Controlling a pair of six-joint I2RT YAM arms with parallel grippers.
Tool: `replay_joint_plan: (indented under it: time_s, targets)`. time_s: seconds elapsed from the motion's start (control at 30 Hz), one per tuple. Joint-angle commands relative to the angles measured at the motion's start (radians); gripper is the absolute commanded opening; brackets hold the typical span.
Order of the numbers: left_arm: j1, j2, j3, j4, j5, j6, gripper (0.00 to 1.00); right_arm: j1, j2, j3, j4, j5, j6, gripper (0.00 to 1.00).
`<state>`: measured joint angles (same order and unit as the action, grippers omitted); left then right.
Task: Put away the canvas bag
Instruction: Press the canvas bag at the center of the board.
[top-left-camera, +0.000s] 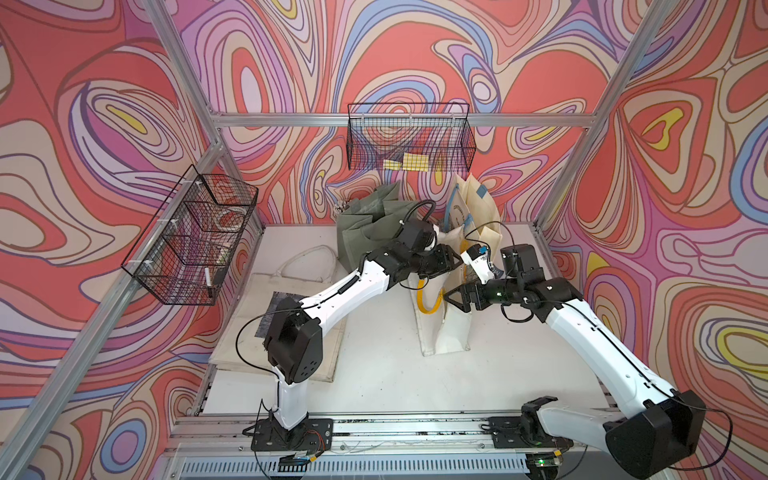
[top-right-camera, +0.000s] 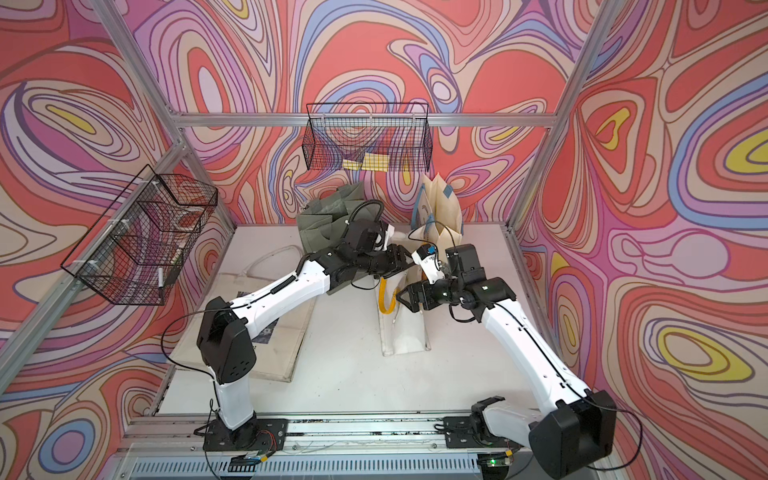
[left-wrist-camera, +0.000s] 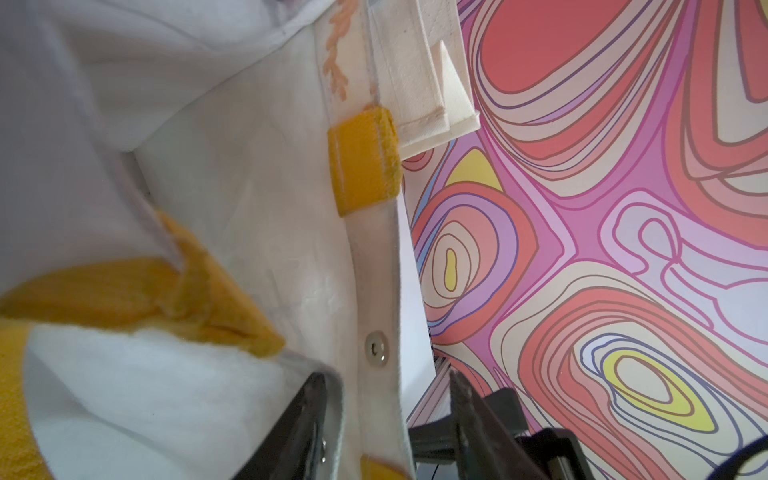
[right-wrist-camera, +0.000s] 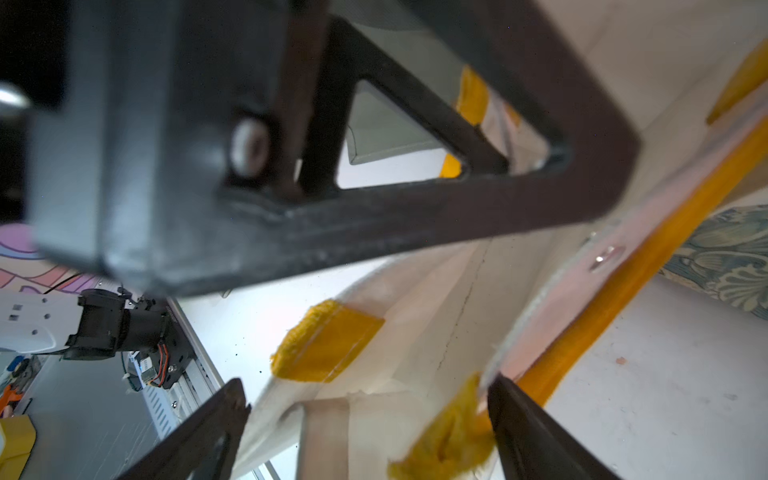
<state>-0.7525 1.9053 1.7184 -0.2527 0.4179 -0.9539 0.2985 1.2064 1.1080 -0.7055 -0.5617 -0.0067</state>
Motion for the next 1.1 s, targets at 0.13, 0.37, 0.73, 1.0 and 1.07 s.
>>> replay_joint_plan:
  time_s: [0.13, 0.37, 0.73, 1.0, 1.07]
  targets:
    - [-0.022, 0.036, 0.032, -0.037, 0.032, 0.052, 0.54, 0.008, -0.029, -0.058, 0.104, -0.135, -0.055, 0.92]
    - [-0.022, 0.046, 0.059, -0.141, 0.022, 0.173, 0.54, 0.008, -0.019, -0.069, 0.098, -0.136, -0.062, 0.91]
    - [-0.028, 0.085, 0.173, -0.355, -0.048, 0.323, 0.53, 0.008, -0.022, -0.060, 0.083, -0.160, -0.068, 0.88]
    - [-0.039, 0.135, 0.263, -0.480, -0.084, 0.388, 0.51, 0.008, -0.022, -0.057, 0.057, -0.173, -0.075, 0.87]
    - [-0.042, 0.141, 0.275, -0.501, -0.095, 0.397, 0.48, 0.008, -0.022, -0.055, 0.050, -0.170, -0.075, 0.87]
